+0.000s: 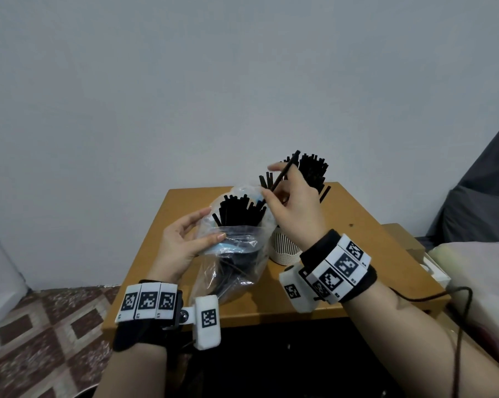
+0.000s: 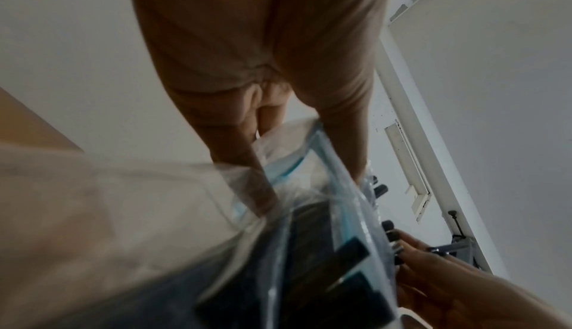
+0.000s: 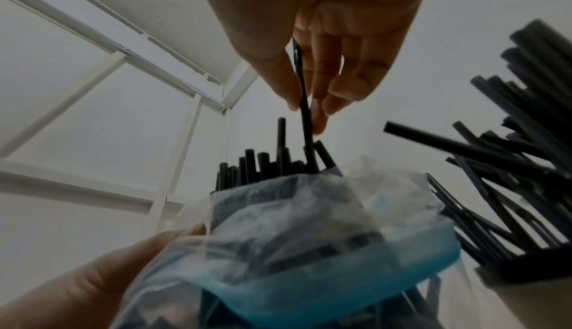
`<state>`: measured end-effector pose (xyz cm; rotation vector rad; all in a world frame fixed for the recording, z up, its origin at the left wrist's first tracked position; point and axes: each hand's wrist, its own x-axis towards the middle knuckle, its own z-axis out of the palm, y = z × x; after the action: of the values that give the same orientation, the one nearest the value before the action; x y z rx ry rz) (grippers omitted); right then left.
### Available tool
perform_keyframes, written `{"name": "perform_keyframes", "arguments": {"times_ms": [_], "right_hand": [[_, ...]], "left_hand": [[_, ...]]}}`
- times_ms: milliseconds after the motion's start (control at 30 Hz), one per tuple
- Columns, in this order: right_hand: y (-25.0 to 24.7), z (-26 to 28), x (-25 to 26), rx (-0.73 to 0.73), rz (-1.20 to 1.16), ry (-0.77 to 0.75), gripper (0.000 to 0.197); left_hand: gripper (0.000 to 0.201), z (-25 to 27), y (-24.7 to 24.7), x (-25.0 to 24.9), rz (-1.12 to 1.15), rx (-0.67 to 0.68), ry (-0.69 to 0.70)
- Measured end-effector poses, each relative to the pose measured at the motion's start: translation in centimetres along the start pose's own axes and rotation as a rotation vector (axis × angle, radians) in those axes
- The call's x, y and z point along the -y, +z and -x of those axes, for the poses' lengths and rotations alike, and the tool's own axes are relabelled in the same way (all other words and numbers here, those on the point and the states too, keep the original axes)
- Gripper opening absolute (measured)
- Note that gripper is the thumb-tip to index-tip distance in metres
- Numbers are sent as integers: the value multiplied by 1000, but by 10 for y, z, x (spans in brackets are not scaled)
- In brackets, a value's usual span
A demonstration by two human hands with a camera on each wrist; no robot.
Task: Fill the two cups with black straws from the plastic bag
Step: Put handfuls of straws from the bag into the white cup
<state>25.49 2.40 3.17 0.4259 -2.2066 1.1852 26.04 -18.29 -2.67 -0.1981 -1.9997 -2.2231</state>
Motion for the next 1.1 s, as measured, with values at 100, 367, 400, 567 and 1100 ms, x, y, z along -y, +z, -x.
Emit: {"name": "perform_keyframes", "arguments": {"times_ms": [100, 367, 400, 567, 1100], "right_hand": [[8, 6, 3, 86, 18, -28, 76], [25, 22, 7, -19, -113, -132, 40], [26, 23, 8, -19, -131, -132, 26], [41, 30, 5, 70, 3, -52, 13], [45, 26, 8, 382, 22, 131, 49]], "left_hand": [[67, 3, -3, -2, 6, 32, 11], [57, 8, -19, -13, -45, 43, 64], [57, 7, -23, -12, -54, 33, 65], [52, 6, -31, -9, -125, -29, 44], [50, 12, -22, -2, -155, 1, 25]]}}
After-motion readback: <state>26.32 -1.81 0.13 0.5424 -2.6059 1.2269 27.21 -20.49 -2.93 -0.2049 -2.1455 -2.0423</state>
